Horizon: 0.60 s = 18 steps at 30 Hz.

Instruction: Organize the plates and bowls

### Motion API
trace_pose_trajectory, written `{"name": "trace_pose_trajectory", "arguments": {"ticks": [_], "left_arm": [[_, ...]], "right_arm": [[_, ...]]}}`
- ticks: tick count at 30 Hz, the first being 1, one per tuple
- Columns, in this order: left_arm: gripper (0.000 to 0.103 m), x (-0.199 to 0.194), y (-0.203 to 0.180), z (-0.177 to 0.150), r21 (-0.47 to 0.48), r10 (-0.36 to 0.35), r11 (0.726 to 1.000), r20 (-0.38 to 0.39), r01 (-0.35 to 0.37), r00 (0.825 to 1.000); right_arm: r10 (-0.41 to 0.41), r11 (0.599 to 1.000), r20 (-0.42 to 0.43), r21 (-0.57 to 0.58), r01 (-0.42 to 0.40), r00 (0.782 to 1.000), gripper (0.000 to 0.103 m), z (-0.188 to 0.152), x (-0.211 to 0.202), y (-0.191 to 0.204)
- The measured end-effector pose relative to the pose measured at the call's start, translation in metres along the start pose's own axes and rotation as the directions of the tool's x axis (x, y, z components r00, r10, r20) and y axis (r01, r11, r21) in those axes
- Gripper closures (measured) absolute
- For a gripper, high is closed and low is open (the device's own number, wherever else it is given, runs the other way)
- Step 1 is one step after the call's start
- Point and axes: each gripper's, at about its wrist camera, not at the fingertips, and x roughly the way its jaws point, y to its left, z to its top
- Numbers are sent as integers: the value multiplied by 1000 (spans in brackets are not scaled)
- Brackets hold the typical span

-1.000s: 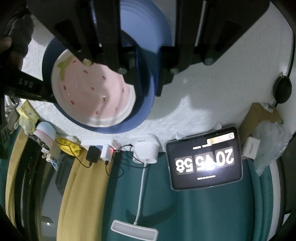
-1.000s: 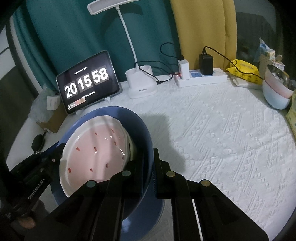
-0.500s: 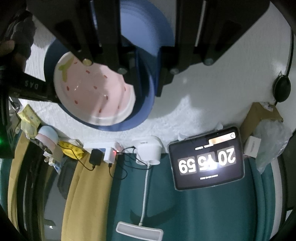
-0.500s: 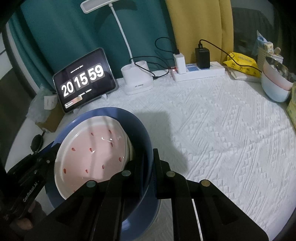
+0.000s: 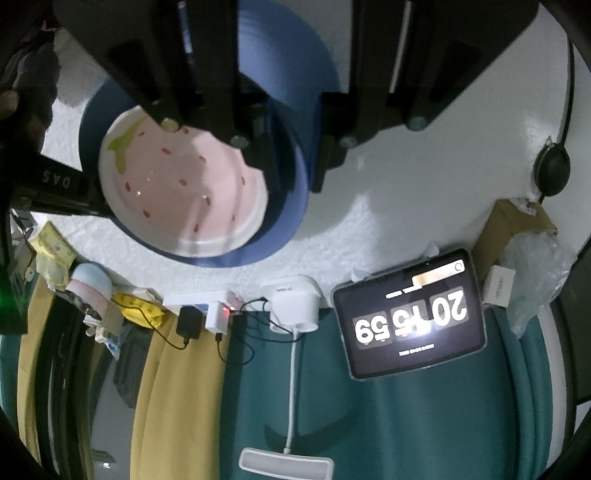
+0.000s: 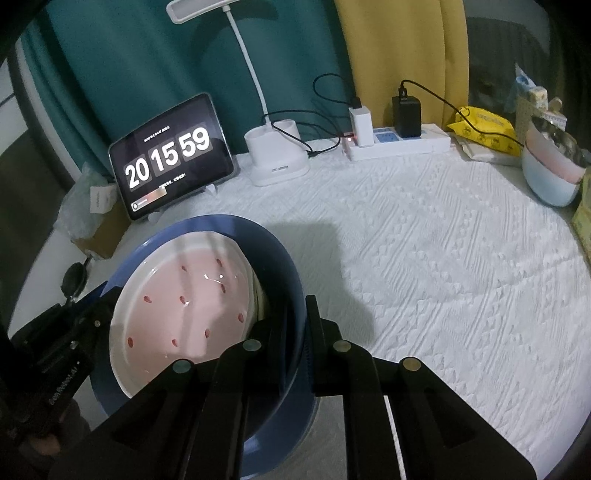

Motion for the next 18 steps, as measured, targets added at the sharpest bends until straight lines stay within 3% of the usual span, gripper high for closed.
{"name": "trace_pose_trajectory", "arguments": {"ticks": [5, 11, 13, 15, 18], "left_arm": [[86, -1, -2, -1, -6, 17, 1000, -6, -17, 1000], [83, -5, -3, -3, -4, 30, 1000, -17, -30, 999], [78, -8, -5, -4, -1, 47, 999, -14, -47, 999], [66, -11, -3, -5, -6, 64, 998, -7, -64, 998], [58, -17, 0, -6, -18, 68, 997, 6, -68, 998]], "right_arm": [[-18, 1000, 0, -4, 18, 1000, 92, 1, 1, 1], [-52, 999, 2, -3, 52, 999, 76, 1, 0, -3], [-67, 998, 6, -11, 67, 998, 69, 0, -2, -5], [-84, 996, 5, -12, 84, 996, 66, -2, -4, -6], [-99, 995, 5, -12, 99, 995, 63, -4, -7, -7]]}}
